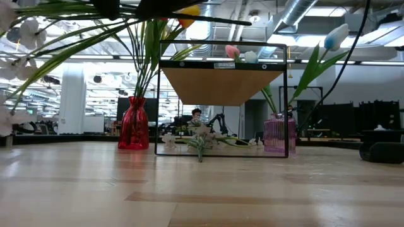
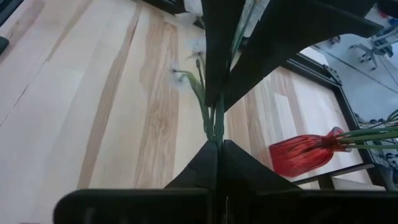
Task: Pick and place flowers into a vace then onto a shelf
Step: Put the left white flowers into the purple flower vase
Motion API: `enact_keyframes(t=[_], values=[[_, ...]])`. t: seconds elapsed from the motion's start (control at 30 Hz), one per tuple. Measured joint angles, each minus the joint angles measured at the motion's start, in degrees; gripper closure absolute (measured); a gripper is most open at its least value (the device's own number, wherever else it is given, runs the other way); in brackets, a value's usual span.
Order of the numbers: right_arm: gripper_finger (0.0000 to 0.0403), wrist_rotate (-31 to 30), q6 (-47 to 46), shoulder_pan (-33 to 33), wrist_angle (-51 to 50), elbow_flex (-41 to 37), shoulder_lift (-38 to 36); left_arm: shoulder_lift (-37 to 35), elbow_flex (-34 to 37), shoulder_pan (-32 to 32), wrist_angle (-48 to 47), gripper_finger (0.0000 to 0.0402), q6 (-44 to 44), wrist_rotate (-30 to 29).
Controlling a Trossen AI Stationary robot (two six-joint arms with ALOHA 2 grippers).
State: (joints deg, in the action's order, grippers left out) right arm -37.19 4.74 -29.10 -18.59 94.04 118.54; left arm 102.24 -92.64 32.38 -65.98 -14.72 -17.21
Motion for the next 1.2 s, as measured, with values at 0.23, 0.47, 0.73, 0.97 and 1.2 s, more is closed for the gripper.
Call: enact_keyframes(t=[0.23, 0.47, 0.73, 0.97, 1.2], values=[[0.04, 0.07, 0.07, -0.04, -0.22, 0.0, -0.02, 0.0, -0.04, 0.11, 1.08, 0.0373, 0.0, 1.91], [0.0401, 0.15, 0.32, -0.04, -0.31, -0.02, -0.02, 0.0, -0.04, 0.11, 1.56, 0.0336, -1.73, 3.3], [0.0402, -0.56, 0.39, 0.07, -1.22, -0.04, -0.02, 0.02, -2.97, 0.02, -2.24, 0.0244, -2.56, 4.11], [0.0403, -0.39, 0.28, -0.16, -2.23, -0.04, -0.02, 0.02, -13.69, 0.34, -5.83, 0.0199, -3.69, 6.45], [0.0403, 0.1, 1.33, -1.82, -3.22, 0.45, -0.02, 0.02, -30.38, 1.82, -7.0, 0.0195, -5.04, 5.8]])
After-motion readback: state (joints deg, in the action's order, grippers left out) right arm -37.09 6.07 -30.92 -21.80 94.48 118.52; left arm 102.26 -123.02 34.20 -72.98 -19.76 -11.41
